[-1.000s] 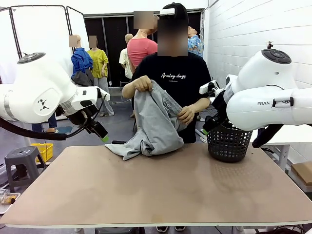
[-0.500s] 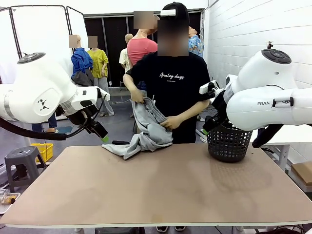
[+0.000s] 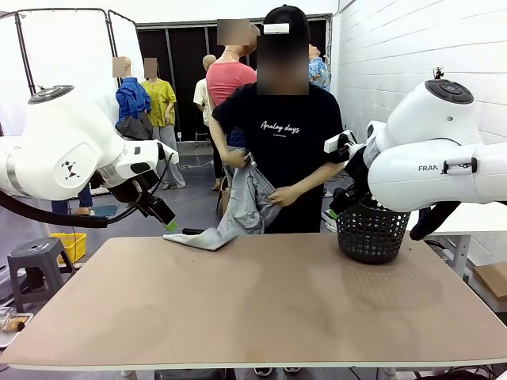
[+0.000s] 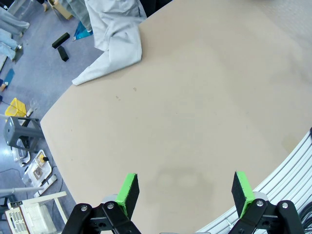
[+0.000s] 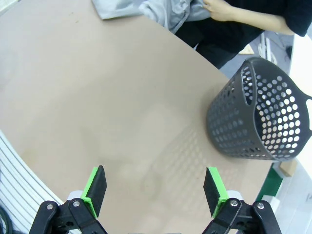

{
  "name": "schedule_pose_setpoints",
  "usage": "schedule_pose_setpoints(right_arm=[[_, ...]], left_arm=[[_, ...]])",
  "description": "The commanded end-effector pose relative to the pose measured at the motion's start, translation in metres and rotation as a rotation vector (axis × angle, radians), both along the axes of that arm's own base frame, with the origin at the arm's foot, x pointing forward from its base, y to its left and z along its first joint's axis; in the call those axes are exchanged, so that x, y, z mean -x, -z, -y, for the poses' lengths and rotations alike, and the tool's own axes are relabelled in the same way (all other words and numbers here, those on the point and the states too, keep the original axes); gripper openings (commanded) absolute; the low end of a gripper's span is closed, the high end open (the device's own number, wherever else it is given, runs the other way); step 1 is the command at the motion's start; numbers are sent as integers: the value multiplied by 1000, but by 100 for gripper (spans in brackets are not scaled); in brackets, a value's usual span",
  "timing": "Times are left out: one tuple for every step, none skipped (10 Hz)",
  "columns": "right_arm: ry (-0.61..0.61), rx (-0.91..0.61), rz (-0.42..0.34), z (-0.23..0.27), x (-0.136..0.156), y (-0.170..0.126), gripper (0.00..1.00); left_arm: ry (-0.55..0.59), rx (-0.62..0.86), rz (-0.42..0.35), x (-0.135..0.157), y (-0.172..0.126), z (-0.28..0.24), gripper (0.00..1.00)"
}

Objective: Fold the training pants.
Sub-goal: Grab both ends of the Training pants handed by a person.

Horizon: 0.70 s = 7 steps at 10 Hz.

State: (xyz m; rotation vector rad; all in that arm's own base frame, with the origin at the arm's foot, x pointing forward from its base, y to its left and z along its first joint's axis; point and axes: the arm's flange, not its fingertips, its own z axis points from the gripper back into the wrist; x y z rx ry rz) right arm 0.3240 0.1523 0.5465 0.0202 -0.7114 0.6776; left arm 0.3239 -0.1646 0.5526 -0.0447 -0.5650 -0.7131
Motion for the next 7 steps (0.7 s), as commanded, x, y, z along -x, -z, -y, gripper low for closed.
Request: schedule_pose_setpoints(right_arm=[[0, 0, 0, 0, 0, 1, 100], [0, 0, 0, 0, 0, 1, 100], [0, 0, 0, 0, 0, 1, 100], [0, 0, 0, 0, 0, 1, 100], [0, 0, 0, 0, 0, 1, 100], [0, 0, 0, 0, 0, 1, 100], [0, 0, 0, 0, 0, 1, 100]], left_arm=[[3, 2, -1, 0, 0, 0, 100], [3, 2, -1, 0, 0, 0, 100], [3, 2, -1, 0, 0, 0, 100], [3, 2, -1, 0, 0, 0, 100], [3, 2, -1, 0, 0, 0, 100], [3, 2, -1, 0, 0, 0, 100], [3, 2, -1, 0, 0, 0, 100]])
